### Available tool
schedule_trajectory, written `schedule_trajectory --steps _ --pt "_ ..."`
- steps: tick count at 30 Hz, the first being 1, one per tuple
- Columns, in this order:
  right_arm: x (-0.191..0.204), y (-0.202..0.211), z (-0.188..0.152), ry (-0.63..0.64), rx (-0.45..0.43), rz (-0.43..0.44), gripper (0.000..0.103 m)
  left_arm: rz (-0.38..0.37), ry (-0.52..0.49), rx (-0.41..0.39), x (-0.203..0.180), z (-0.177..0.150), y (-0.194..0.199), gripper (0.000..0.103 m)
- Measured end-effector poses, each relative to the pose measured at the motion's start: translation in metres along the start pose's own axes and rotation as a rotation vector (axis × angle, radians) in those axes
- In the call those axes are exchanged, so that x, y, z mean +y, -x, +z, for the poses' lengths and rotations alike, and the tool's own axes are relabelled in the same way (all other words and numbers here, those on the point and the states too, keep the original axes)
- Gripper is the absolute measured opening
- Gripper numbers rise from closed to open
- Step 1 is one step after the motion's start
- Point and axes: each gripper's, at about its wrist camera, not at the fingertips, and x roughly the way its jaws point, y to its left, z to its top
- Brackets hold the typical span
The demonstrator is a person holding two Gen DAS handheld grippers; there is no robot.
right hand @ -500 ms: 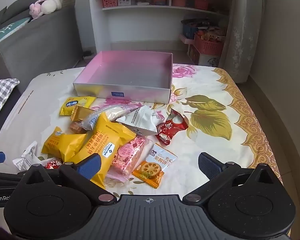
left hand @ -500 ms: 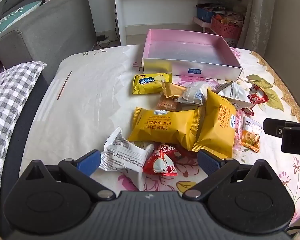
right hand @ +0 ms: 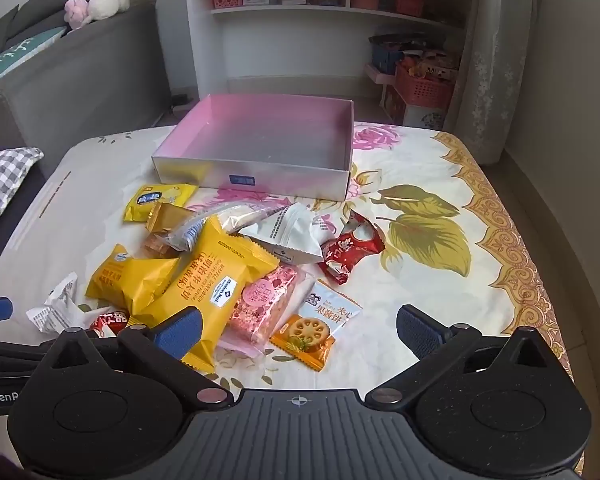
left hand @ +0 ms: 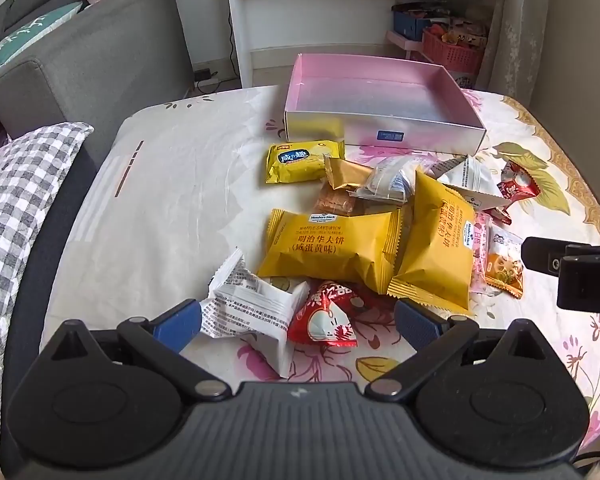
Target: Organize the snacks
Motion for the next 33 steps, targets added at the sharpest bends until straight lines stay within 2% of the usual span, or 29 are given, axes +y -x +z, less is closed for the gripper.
schedule_trajectory --steps 15,21,33 --pt "0.0008 -0.0001 -0.0004 0.004 -0.001 -0.005 0.103 -0.002 0.002 0.008 -0.0001 -0.0019 -0.0009 0.103" --pt "0.001 0.0007 -0.0001 0.004 -0.009 -0.005 0.103 0.008 -0.002 -0.02 -0.0012 -0.001 0.003 0.103" --pt "0.0033 0.0014 0.0002 0.012 -0.012 -0.008 0.103 0.006 0.009 -0.029 0.0013 -0.0001 0.0051 0.103"
